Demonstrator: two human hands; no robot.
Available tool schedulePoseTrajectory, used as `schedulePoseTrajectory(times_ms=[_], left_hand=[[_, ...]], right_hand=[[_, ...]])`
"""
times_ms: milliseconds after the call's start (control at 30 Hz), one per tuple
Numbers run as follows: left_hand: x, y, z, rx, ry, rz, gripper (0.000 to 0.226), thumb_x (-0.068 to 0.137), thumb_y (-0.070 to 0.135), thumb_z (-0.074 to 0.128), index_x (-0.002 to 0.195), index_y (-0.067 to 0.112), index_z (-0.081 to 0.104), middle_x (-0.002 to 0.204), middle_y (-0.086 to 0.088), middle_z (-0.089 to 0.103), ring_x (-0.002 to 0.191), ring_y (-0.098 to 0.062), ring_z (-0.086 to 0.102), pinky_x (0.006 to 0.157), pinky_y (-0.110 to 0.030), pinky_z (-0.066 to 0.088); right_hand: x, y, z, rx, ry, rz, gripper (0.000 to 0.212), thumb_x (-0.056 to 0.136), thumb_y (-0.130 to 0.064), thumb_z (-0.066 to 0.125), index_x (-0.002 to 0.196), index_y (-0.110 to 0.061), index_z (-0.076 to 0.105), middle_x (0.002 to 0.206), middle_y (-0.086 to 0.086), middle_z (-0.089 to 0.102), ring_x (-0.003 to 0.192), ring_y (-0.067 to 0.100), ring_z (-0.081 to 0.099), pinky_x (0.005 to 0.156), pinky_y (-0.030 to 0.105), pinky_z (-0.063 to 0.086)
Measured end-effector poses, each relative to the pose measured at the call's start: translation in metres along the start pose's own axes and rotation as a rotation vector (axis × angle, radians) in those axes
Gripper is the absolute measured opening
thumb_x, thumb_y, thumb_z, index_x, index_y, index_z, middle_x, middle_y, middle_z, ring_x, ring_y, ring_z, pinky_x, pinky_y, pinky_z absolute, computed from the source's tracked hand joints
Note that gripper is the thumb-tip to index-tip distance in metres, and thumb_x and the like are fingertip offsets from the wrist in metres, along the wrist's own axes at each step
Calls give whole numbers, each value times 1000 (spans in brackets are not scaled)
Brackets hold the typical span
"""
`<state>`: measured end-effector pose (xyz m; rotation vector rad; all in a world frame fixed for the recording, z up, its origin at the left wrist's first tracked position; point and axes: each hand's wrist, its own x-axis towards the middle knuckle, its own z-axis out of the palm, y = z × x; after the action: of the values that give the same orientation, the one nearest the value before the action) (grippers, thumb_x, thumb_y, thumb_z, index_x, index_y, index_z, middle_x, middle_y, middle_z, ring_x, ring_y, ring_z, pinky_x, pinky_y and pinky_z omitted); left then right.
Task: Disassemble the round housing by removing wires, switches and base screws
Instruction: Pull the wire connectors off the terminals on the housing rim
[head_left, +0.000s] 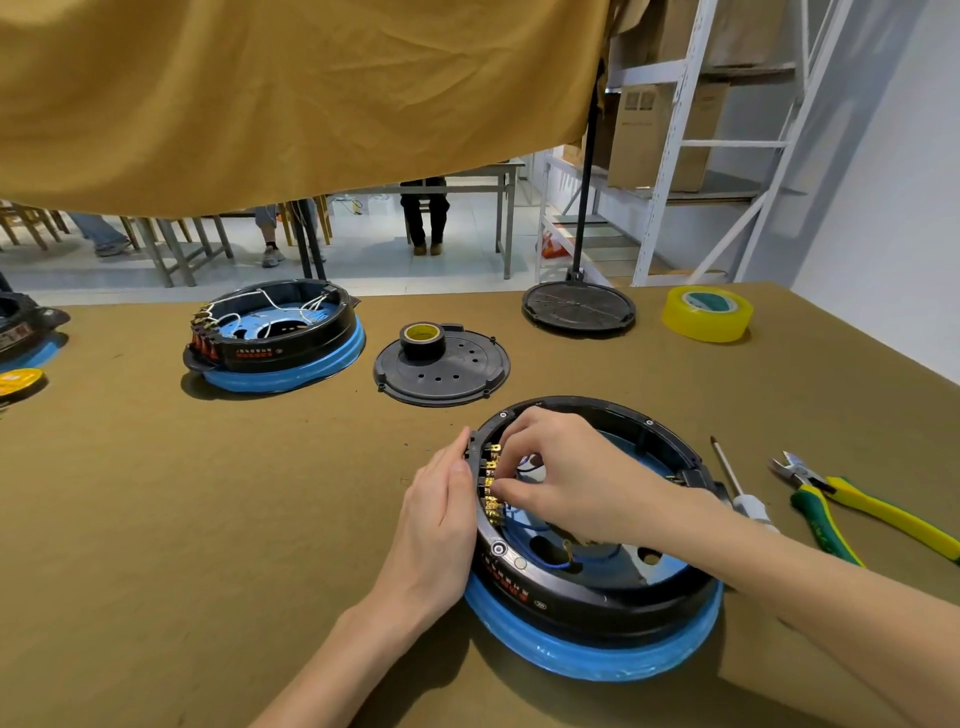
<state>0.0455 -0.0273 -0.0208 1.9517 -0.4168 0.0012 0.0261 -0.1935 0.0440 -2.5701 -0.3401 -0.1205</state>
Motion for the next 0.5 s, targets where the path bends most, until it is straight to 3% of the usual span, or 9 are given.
schedulePoseTrajectory(times_ms=[167,333,500], left_hand=[[2,-1,0,9,8,20,64,99,49,21,157,25,34,159,11,43,146,4,33,125,-34,27],[4,-3,2,11,-9,10,64,98,52,20,157,31,31,161,14,37,146,6,28,126,-31,22],[5,-6,0,-11,-30,21,64,99,54,22,158,29,32,160,14,40,147,3,30,126,-38,25]], right_hand=[[-8,-3,12,-37,106,18,15,94,-34,68,91,-22,77,112,-11,60,102,8,57,92,36,51],[-5,1,8,51,92,34,14,92,-33,71,82,-24,74,109,-11,60,102,6,57,92,36,51],[-9,4,10,47,125,-30,16,91,-33,74,82,-20,74,110,-8,53,109,7,48,95,25,43]])
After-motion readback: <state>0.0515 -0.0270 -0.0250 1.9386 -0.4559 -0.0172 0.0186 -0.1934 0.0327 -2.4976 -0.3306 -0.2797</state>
